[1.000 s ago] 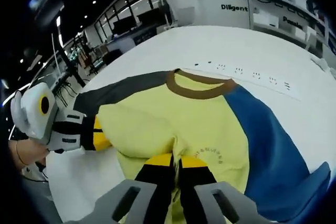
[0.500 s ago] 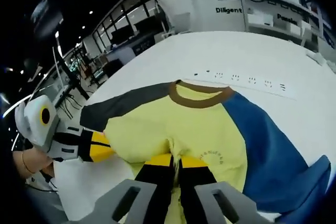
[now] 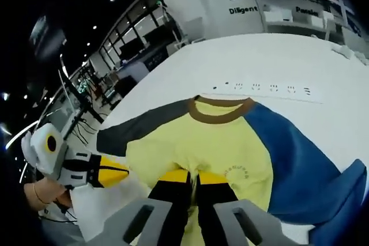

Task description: Fold the garment on the visible template until the final outline fits inside the template.

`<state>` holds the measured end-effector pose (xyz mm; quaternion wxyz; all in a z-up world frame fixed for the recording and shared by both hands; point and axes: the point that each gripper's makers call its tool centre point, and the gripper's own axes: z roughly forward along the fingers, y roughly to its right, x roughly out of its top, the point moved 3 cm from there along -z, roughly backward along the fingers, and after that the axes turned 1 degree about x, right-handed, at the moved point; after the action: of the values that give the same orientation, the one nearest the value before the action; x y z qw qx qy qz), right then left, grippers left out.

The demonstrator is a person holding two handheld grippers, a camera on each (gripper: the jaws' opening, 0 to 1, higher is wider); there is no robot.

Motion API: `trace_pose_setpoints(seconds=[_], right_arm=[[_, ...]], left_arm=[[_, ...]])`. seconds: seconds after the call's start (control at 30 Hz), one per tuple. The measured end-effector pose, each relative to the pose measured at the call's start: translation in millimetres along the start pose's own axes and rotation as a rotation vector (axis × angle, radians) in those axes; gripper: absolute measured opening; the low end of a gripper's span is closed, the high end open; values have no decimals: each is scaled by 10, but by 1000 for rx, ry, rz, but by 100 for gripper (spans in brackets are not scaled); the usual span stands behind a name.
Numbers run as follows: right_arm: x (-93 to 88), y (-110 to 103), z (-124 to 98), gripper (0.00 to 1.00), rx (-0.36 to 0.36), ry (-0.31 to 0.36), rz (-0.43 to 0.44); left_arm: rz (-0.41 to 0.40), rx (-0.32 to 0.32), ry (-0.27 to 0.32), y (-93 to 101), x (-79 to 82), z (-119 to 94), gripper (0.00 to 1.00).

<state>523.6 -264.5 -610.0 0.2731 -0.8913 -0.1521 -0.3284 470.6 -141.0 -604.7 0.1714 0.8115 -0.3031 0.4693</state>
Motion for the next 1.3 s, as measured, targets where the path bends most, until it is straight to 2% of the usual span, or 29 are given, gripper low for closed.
trace_pose_setpoints(seconds=[0.1,0.2,0.33,0.37,0.43,0.5,0.53,0.57,0.63,0.8,1.0,1.3], right_arm=[[0,8,13,0,1,-2,7],[-2,6,16,0,1,-1,11],[-13,26,27,0,5,1,14],[-18,31,31,0,6,-1,11],[-39,55,42,0,1,-12,-11],[-54,79,54,0,-8,-26,-72],[-56,83,63,0,-13,-33,-146],[-63,91,71,0,-27,-41,-184],[-99,86,99,0,-38,-65,-221],[-107,113,126,0,-38,-67,-213],[-147,119,138,0,-40,-70,-207],[-148,135,149,0,-45,-75,-207]], left_arm=[[50,-57,1,168,-13,31,1],[128,-67,-3,279,-53,99,3],[153,-95,4,388,-65,198,16],[182,-105,13,420,-51,232,18],[220,-112,10,465,-52,296,24],[280,-109,-8,488,-75,360,25],[281,-109,-12,492,-84,371,25],[283,-112,-20,504,-105,412,23],[280,-114,-21,505,-122,471,23],[276,-100,-27,466,-151,546,20],[267,-92,-41,442,-181,565,7],[233,-94,-50,423,-168,556,1]])
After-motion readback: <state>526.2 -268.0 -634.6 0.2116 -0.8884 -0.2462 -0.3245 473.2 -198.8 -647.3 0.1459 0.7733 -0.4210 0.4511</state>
